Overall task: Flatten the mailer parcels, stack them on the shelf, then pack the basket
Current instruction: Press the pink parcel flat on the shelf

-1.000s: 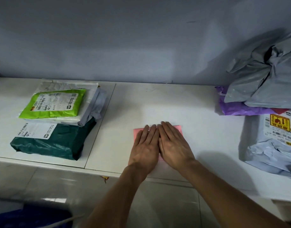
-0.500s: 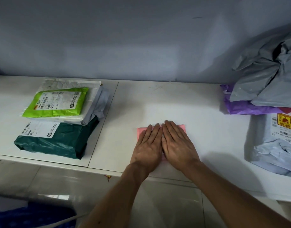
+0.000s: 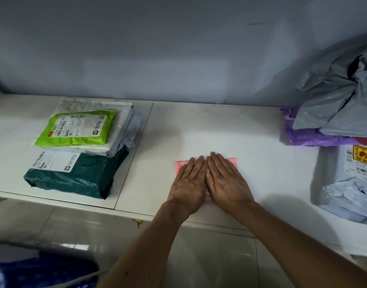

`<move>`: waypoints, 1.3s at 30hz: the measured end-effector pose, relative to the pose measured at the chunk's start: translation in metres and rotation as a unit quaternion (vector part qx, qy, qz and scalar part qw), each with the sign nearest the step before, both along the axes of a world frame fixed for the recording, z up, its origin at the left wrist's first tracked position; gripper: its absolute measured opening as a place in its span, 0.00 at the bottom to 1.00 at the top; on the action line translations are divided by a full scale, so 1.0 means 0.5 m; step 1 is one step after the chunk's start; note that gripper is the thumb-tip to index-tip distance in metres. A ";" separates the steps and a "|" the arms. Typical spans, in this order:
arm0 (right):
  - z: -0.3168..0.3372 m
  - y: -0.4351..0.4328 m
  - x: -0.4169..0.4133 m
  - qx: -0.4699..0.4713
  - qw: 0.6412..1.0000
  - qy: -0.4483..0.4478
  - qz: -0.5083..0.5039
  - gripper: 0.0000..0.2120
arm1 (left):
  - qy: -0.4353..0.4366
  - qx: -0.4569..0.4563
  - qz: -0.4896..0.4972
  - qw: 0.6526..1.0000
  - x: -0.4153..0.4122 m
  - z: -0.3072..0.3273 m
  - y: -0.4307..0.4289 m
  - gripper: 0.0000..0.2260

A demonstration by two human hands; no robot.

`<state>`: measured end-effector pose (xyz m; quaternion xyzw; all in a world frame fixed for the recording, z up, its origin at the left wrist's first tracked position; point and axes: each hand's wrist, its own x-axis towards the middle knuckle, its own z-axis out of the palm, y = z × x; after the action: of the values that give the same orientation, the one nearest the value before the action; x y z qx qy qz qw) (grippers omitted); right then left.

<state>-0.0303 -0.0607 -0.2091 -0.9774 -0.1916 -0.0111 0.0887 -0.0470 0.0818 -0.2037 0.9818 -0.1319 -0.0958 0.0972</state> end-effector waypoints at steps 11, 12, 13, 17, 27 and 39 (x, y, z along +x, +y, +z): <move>0.029 -0.013 0.001 -0.003 0.999 0.042 0.028 0.38 | -0.084 0.065 0.002 0.994 -0.012 0.006 0.028 0.28; 0.036 -0.019 0.002 -0.006 0.998 0.056 0.035 0.35 | -0.095 0.067 0.003 0.993 -0.014 0.002 0.037 0.27; 0.041 -0.027 0.004 -0.012 0.997 0.065 0.043 0.33 | -0.103 0.067 0.005 0.992 -0.014 0.001 0.050 0.26; 0.044 -0.065 0.011 -0.051 0.994 0.074 0.054 0.34 | -0.116 0.077 0.011 0.990 -0.019 0.020 0.096 0.26; 0.020 -0.084 -0.002 -0.056 0.997 0.040 0.042 0.41 | -0.116 0.082 0.027 0.989 -0.008 0.059 0.063 0.31; 0.008 -0.085 -0.002 -0.034 0.997 0.051 0.053 0.37 | -0.038 -0.087 -0.003 0.995 -0.003 -0.004 -0.103 0.35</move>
<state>-0.0311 -0.1032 -0.2054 -0.9675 -0.2391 0.0496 0.0654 -0.0483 0.0304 -0.2058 0.9722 -0.1464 -0.0468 0.1767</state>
